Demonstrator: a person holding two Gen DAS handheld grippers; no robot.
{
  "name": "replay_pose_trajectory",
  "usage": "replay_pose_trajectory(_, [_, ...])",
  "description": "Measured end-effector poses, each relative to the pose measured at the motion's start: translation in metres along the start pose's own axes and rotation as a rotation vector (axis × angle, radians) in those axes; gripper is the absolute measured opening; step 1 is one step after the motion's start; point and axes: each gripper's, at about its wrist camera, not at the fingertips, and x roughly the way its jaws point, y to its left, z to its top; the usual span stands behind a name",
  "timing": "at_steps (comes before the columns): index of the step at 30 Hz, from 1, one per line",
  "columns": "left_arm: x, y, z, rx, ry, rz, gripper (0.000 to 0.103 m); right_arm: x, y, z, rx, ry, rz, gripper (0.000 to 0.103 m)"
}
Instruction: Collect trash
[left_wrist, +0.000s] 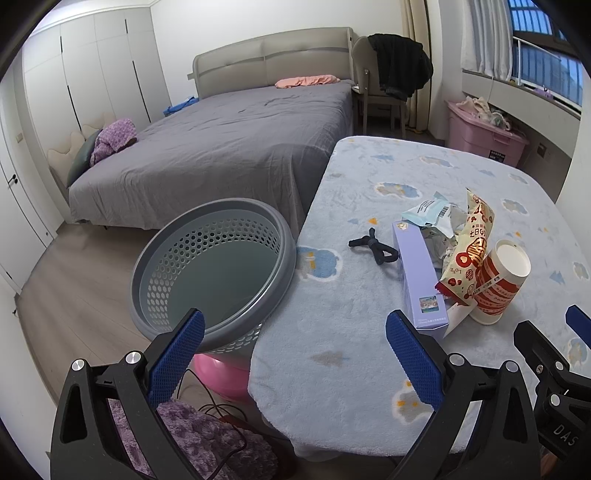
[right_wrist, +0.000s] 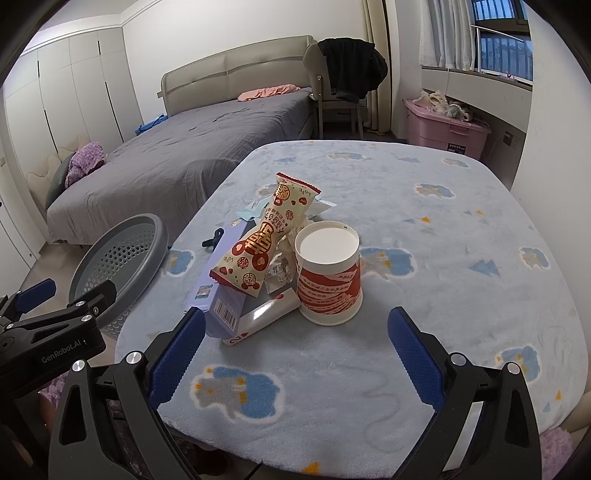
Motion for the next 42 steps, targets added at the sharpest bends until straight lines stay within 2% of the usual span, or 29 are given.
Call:
replay_pose_trajectory(31, [0.002, -0.002, -0.001, 0.003, 0.007, -0.001, 0.097, 0.002, -0.001, 0.000, 0.006, 0.005, 0.002, 0.094])
replay_pose_trajectory(42, [0.021, -0.004, -0.006, 0.015, 0.041, -0.004, 0.097, 0.025, -0.024, -0.007, 0.016, 0.036, -0.007, 0.094])
